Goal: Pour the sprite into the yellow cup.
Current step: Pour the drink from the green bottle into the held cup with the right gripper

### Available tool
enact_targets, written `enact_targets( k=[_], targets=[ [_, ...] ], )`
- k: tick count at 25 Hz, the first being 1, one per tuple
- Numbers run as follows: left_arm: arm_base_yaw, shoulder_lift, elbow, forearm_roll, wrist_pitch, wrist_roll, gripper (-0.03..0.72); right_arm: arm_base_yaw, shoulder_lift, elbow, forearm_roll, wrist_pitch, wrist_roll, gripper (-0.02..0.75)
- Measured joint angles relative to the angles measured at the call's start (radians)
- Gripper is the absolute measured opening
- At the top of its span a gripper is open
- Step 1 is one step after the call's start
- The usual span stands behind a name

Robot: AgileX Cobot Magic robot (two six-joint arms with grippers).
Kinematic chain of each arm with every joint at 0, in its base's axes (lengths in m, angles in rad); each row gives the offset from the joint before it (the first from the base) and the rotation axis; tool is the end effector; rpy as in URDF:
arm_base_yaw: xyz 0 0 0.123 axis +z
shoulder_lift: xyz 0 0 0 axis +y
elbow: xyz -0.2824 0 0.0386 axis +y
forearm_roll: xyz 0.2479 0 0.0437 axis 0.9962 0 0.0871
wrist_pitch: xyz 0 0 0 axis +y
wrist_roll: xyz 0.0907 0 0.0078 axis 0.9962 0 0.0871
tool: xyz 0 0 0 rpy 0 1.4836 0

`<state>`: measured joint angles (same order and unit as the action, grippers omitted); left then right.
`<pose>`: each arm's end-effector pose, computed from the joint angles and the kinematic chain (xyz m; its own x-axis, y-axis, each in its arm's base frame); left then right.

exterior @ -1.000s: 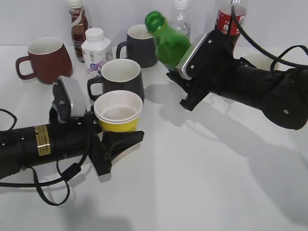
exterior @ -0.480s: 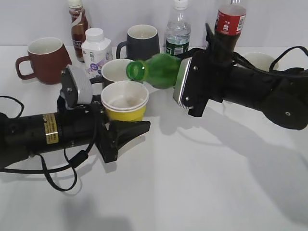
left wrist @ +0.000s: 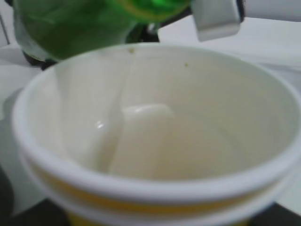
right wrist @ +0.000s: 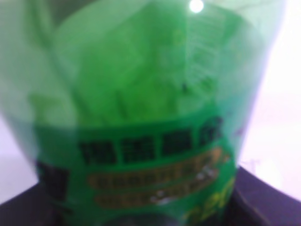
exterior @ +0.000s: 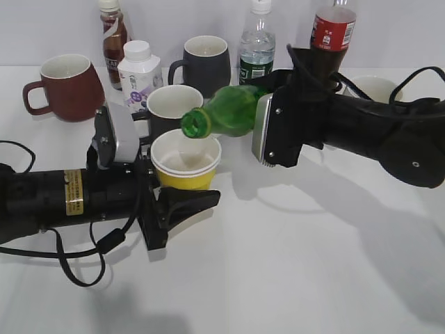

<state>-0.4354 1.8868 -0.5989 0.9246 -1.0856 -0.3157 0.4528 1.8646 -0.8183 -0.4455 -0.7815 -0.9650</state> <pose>0.2415 -0.1832 0.1314 -0.0890 0.2256 -0.9702 0.9481 0.3178 -0.0131 0.3163 0.1846 0.1696 0.6001 -0.7267 -0.3344 -0.3841 0.1049 -0.9173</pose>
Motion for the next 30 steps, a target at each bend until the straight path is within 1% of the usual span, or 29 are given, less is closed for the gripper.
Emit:
enact_targets(
  k=[7, 24, 30],
  targets=[
    [0.000, 0.000, -0.001, 0.046, -0.004, 0.000, 0.425, 0.000, 0.000, 0.000, 0.055, -0.030, -0.107, 0.420],
    [0.000, 0.000, -0.001, 0.046, -0.003, 0.000, 0.425, 0.000, 0.000, 0.000, 0.091, -0.078, -0.254, 0.419],
    [0.000, 0.000, -0.001, 0.066, -0.001, 0.000, 0.425, 0.000, 0.000, 0.000, 0.119, -0.108, -0.301, 0.419]
  ],
)
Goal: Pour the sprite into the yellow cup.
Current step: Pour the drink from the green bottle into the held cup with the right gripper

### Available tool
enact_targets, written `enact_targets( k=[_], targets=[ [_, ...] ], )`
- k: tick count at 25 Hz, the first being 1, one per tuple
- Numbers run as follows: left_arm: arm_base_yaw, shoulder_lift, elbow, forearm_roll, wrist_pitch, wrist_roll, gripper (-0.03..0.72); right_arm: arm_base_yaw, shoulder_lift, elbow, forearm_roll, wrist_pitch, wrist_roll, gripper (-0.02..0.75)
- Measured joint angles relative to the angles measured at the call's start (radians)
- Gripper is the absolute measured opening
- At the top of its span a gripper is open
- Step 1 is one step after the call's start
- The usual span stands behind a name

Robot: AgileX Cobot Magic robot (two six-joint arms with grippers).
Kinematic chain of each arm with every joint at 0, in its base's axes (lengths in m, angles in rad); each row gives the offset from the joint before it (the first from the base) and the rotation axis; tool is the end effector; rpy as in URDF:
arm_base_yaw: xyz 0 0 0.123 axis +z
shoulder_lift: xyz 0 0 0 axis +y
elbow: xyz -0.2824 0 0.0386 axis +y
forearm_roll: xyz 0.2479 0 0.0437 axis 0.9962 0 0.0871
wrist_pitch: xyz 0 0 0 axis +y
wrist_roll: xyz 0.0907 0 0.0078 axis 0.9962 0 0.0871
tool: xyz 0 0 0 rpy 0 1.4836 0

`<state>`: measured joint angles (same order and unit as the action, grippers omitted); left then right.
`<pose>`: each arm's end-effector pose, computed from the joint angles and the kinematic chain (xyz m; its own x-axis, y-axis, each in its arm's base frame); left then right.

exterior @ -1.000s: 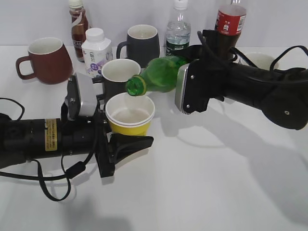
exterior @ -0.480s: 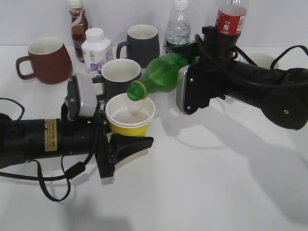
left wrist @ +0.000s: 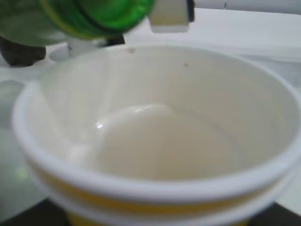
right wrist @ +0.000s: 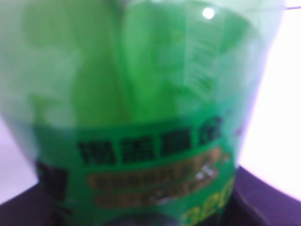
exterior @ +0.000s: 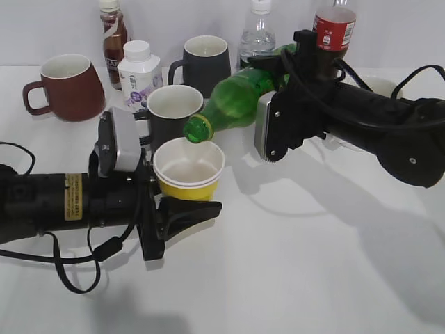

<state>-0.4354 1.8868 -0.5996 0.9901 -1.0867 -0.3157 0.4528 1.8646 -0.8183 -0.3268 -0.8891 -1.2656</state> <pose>0.2367 -0.1843 0.1301 -0.0639 0.2498 -0.9662 0.9658 0.2591 0.0031 0.3214 0.1816 0.1808 0.6356 -0.7629 -0.1182 -0.1477 0.0301 -0.9886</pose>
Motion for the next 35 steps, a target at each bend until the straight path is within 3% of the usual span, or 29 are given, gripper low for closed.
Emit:
enact_targets(
  k=[35],
  targets=[
    [0.000, 0.000, 0.000, 0.024, 0.001, 0.000, 0.425, 0.000, 0.000, 0.000, 0.015, -0.015, -0.074, 0.419]
  ],
)
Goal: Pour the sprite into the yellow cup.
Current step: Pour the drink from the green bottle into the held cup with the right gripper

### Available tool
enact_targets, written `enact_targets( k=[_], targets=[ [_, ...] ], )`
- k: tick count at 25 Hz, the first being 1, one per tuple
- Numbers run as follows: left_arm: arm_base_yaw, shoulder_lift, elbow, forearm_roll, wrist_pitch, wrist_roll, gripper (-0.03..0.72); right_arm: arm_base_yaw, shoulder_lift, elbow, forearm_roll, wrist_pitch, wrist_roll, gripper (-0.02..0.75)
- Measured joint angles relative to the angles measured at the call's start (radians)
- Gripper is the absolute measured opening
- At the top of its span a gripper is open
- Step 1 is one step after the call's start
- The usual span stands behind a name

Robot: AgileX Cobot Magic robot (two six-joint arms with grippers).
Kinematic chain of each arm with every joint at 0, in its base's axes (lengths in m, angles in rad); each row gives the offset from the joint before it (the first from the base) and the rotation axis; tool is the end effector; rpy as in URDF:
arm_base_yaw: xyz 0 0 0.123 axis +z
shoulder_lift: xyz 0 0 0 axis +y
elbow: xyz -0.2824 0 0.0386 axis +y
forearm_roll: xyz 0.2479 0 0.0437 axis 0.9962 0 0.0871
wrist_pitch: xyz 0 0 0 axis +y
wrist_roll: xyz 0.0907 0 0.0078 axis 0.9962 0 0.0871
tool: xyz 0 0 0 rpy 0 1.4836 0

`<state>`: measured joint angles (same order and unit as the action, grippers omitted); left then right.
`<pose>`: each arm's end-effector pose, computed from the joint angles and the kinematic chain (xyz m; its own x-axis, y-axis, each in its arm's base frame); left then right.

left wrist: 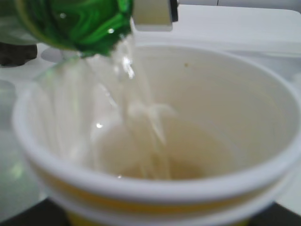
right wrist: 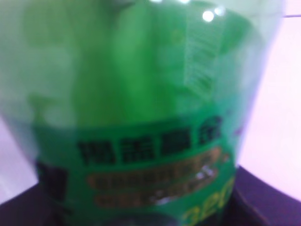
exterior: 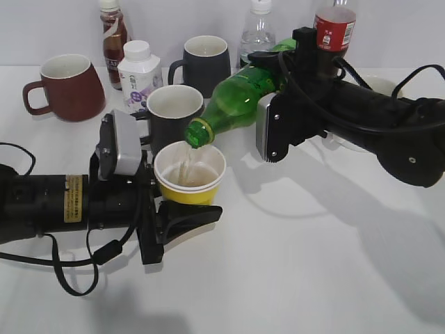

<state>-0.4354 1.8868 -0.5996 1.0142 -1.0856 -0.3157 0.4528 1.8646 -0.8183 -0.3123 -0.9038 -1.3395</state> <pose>0.2349 -0.1846 0.1294 -0.0549 0.2598 -0.9641 0.9713 0.2376 0.0088 0.3220 0.1811 0.1823 0.6381 -0.7681 -0.0532 -0.0933 -0.0085 -0.9956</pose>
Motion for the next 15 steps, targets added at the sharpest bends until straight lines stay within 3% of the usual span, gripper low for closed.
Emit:
enact_targets(
  k=[15],
  targets=[
    [0.000, 0.000, 0.000, 0.000, 0.003, 0.000, 0.424, 0.000, 0.000, 0.000, 0.000, -0.007, -0.030, 0.419]
  ],
)
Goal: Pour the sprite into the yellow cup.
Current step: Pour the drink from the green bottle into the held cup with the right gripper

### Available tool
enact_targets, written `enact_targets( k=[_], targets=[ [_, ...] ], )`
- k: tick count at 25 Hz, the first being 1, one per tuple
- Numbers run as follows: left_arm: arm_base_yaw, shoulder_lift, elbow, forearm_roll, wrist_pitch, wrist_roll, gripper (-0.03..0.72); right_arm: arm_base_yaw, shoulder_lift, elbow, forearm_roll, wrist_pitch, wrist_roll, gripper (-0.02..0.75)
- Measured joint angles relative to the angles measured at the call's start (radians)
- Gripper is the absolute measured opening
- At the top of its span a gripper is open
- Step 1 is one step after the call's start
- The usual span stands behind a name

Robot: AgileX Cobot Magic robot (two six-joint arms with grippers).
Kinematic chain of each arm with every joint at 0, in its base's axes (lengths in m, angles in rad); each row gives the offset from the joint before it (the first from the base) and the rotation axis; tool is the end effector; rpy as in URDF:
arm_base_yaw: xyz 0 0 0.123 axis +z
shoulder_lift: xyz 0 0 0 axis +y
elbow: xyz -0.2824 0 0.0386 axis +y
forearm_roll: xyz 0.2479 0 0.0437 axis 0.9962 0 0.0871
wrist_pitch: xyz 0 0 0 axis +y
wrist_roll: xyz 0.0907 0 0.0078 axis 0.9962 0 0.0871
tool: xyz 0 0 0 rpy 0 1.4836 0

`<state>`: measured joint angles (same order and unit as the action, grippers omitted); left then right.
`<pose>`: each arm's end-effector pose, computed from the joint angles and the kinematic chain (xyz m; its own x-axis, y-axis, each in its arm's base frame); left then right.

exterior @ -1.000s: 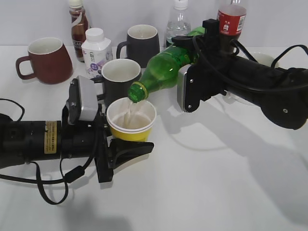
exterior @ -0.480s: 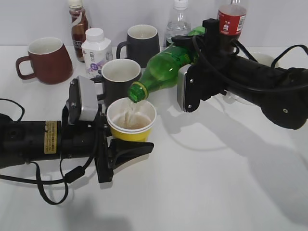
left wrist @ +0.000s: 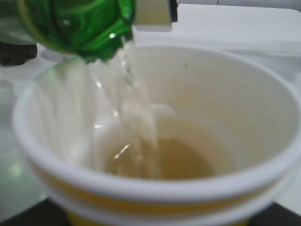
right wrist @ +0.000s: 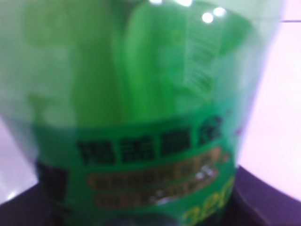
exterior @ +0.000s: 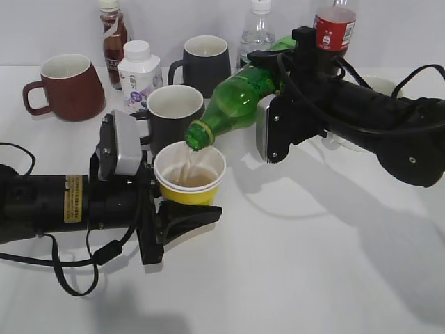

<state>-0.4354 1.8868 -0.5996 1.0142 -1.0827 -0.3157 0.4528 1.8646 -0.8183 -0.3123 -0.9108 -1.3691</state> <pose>0.2349 -0.1845 0.1291 -0.0555 0.2623 -0.9634 0.9711 0.2385 0.0090 0.3220 0.1812 0.1829 0.6417 -0.7666 -0.0238 -0.0691 -0.0269 -0.9972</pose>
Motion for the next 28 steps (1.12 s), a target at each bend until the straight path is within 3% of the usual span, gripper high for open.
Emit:
enact_targets(
  k=[20, 28],
  targets=[
    [0.000, 0.000, 0.000, 0.001, 0.006, 0.000, 0.421, 0.000, 0.000, 0.000, 0.007, -0.006, -0.005, 0.419],
    [0.012, 0.000, 0.000, -0.030, -0.028, 0.000, 0.421, 0.000, 0.000, 0.000, 0.010, -0.005, 0.197, 0.419]
  ],
)
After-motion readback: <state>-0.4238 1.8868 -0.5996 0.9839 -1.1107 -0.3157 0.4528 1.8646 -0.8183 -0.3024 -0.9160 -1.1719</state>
